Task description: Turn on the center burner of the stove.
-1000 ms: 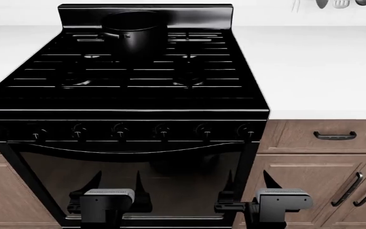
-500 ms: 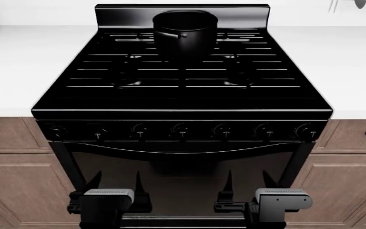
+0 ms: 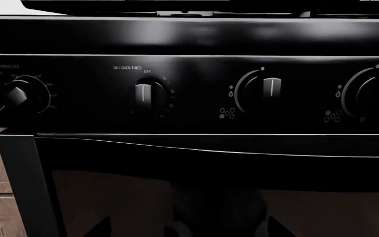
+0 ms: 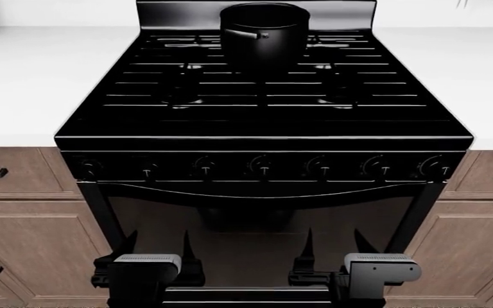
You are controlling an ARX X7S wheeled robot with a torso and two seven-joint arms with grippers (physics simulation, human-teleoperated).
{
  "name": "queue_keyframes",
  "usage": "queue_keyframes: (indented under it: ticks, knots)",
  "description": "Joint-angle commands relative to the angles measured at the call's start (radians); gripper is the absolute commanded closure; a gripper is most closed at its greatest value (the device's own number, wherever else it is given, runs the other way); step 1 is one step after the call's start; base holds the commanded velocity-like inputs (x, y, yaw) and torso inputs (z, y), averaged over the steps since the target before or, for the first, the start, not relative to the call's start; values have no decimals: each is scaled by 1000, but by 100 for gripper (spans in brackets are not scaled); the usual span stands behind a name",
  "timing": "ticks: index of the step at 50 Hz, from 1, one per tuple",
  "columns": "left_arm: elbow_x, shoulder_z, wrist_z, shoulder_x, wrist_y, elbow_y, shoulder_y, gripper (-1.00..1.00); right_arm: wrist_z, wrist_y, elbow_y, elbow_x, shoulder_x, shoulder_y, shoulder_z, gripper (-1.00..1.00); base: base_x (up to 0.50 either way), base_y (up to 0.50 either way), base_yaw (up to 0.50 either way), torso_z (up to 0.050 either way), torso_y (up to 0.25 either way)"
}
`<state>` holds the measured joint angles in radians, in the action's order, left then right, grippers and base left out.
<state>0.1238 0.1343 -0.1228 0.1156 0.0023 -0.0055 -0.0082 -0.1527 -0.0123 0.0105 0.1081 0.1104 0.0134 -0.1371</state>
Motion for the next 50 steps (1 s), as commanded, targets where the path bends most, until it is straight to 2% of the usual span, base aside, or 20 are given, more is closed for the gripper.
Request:
queue_keyframes:
  ticks: [1,34,45,50]
  knots:
    - [9,14,-10,9,0,-2,-3,-100,-12,-1,3,12,10,3,-11,-100,0,0,0,-50,-6]
    - [32,40,-30,30,10,-4,-5,-100,-41,-4,6,33,31,8,-38,-100,0,0,0,-50,-5]
    - [42,48,-33,37,10,-7,-8,-100,-65,1,-11,30,34,4,-44,-100,0,0,0,-3,0]
    - [46,51,-36,39,10,-8,-9,-100,-101,102,-171,35,38,-17,-48,-100,0,0,0,0,0]
